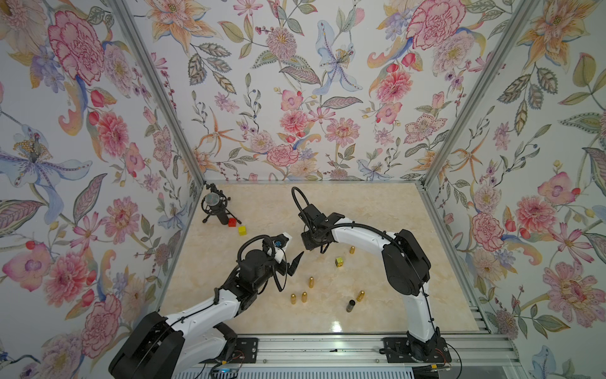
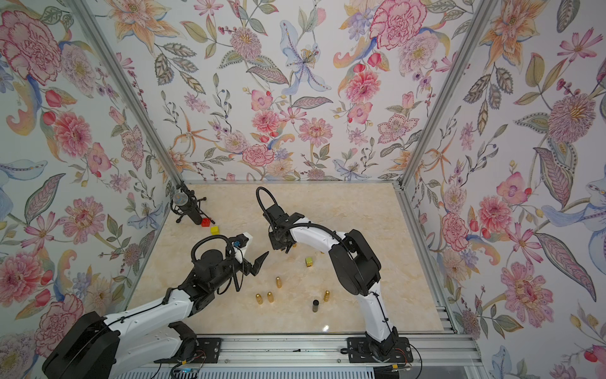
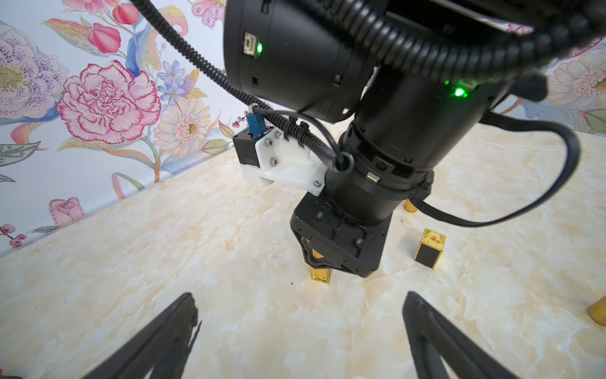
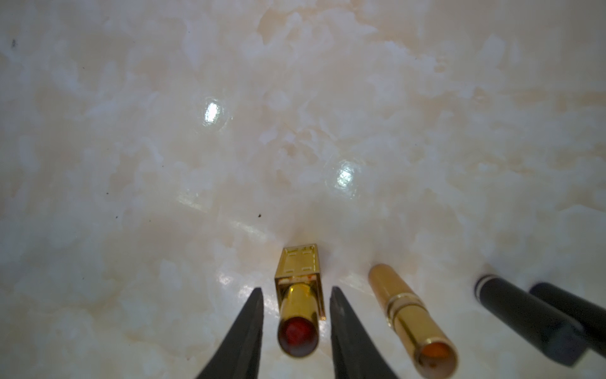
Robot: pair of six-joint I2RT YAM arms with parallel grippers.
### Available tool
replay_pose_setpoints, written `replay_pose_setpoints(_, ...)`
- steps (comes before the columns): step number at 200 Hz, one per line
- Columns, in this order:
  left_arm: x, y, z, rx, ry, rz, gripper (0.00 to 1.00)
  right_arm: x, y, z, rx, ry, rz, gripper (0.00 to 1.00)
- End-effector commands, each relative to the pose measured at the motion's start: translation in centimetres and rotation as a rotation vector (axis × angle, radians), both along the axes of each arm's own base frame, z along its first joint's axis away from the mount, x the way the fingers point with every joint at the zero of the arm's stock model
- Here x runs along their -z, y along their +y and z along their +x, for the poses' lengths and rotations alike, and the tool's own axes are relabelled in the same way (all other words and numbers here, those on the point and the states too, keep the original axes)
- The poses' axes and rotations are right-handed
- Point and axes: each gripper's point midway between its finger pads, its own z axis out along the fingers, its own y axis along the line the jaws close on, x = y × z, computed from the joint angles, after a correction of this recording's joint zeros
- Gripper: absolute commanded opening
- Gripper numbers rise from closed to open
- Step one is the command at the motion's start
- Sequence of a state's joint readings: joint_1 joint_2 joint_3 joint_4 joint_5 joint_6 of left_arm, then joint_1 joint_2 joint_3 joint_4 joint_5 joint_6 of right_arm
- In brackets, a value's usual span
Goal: Open the lipstick cap
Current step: Place the lipstick at the center of the board, then pick up the lipstick at the center of the board.
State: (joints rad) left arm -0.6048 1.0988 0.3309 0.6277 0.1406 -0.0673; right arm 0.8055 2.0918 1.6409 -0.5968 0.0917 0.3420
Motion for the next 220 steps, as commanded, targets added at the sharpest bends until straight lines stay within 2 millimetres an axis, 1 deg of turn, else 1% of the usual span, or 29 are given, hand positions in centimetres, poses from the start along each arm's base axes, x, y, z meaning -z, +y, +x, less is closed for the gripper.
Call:
replay_pose_setpoints(1,-0.3,0.7,0.1,-0.022,-0.011,0.004,0.99,-4.6,-0.6,-1.1,0.002,-0.041,0.06,0.41)
replay_pose_setpoints(13,-0.5,0.5,-0.1,-0.007,-0.017,0.002,0.99,-5.8,-1.6,-1.8,0.013,-0.04,0.068,0.44)
replay_pose_setpoints(30,-0.8,0.3,-0.3,0.007,-0.024,-0.002,0.99,-7.4,-3.5,-3.1,0.034,-0.023,0.08,0.44)
replay_pose_setpoints(61,-1.0,-0.6,-0.5,0.043,-0.021,0.017,0.99,-9.8,-8.0,-6.1,0.095,0.001,0.059,0.47)
replay_pose_setpoints(78,-1.1,-1.4,-0.6,0.067,-0.019,0.032,0.99,-10.5,-10.7,-8.1,0.147,0.033,0.05,0.47)
replay_pose_setpoints(97,-1.4,-2.2,-0.9,0.088,-0.026,0.028,0.99,-10.6,-14.2,-10.3,0.236,0.066,0.005,0.48)
replay_pose_setpoints(107,-1.5,-2.7,-1.1,0.105,-0.031,0.03,0.99,-10.4,-15.7,-11.4,0.279,0.09,-0.009,0.48)
replay_pose_setpoints(117,-1.6,-3.1,-1.2,0.115,-0.035,0.034,0.99,-10.1,-16.6,-12.6,0.307,0.114,-0.01,0.48)
replay_pose_setpoints(139,-1.6,-3.8,-1.4,0.134,-0.032,0.038,0.99,-8.6,-17.9,-14.9,0.353,0.179,-0.018,0.49)
replay_pose_setpoints(156,-1.6,-4.2,-1.4,0.144,-0.035,0.04,0.99,-7.0,-18.3,-16.6,0.369,0.226,-0.036,0.49)
replay_pose_setpoints(185,-1.5,-4.6,-1.4,0.154,-0.035,0.041,0.99,-4.5,-18.7,-18.5,0.379,0.274,-0.089,0.5)
replay_pose_setpoints(220,-1.4,-4.9,-1.4,0.163,-0.034,0.046,0.99,-1.8,-18.6,-19.5,0.39,0.317,-0.077,0.49)
